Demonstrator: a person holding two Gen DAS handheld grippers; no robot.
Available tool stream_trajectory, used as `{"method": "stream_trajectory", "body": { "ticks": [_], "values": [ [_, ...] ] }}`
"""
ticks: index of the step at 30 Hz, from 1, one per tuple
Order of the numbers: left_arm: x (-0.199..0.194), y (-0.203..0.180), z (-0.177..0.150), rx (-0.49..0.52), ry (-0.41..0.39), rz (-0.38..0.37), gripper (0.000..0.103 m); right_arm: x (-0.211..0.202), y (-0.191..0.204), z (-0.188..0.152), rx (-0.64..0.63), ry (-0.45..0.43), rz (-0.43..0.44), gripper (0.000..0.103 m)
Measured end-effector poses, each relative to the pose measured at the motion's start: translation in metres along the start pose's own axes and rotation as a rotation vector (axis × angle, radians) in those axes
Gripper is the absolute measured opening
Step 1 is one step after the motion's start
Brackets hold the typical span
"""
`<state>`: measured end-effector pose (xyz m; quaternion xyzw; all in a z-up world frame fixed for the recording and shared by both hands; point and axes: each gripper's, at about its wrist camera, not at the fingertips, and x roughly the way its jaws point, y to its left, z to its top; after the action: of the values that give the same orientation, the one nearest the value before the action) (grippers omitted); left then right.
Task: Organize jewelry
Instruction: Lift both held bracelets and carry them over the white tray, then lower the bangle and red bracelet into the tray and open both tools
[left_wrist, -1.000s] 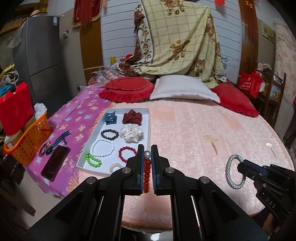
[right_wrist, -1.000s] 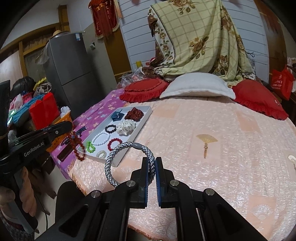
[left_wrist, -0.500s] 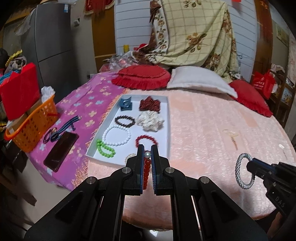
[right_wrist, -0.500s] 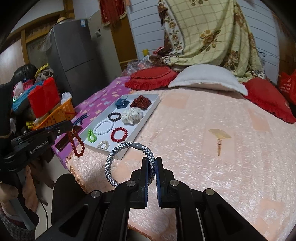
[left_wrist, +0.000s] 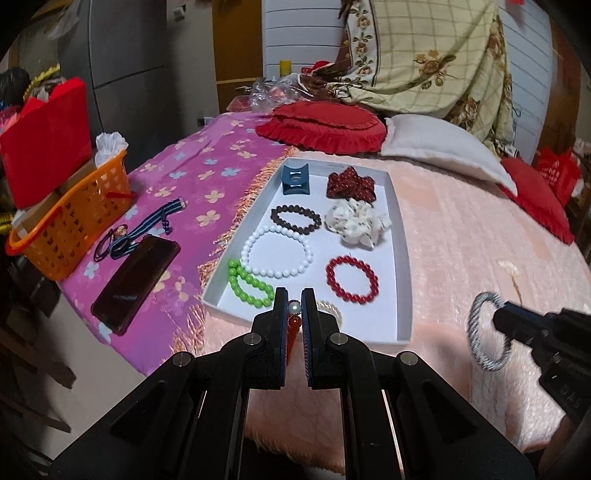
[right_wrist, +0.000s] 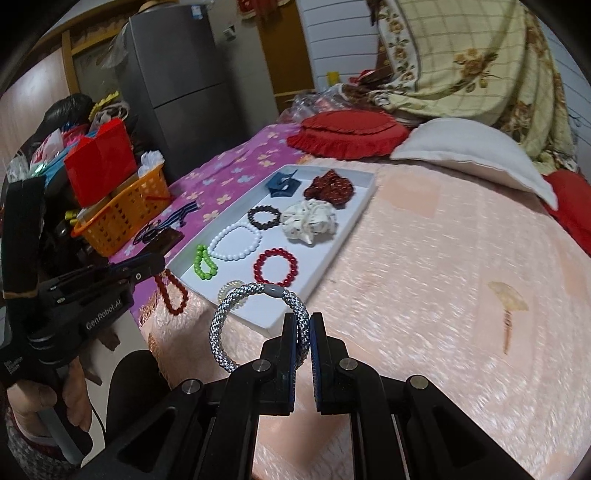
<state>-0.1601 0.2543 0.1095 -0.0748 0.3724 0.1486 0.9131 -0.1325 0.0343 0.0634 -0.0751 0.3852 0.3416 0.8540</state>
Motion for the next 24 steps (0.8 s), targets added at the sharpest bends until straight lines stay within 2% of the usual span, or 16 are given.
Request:
{"method": "stream_trajectory", "body": {
  "ticks": [3,8,14,20,24],
  "values": [
    [0.008,0.014,0.015,-0.022,-0.001,-0.046,0.005,0.012,0.007,0.010,-0.027,0.004,0.002,0.006],
    [0.023,0.021,0.039,0.003,-0.014,-0.087,0.005,0.037,0.018,0.027,-0.072,0.001,-0.012,0.006],
    [0.049,0.027,0.063,0.006,0.029,-0.177,0.005,0.068,0.021,0.041,-0.072,0.011,-0.009,0.006],
    [0.076,0.028,0.062,-0.047,0.114,-0.266,0.005,0.096,0.022,0.045,-0.068,0.057,0.004,0.006],
    [0.093,0.027,0.050,-0.053,0.158,-0.243,0.005,0.110,0.020,0.048,-0.059,0.076,0.005,0.006]
  ]
}}
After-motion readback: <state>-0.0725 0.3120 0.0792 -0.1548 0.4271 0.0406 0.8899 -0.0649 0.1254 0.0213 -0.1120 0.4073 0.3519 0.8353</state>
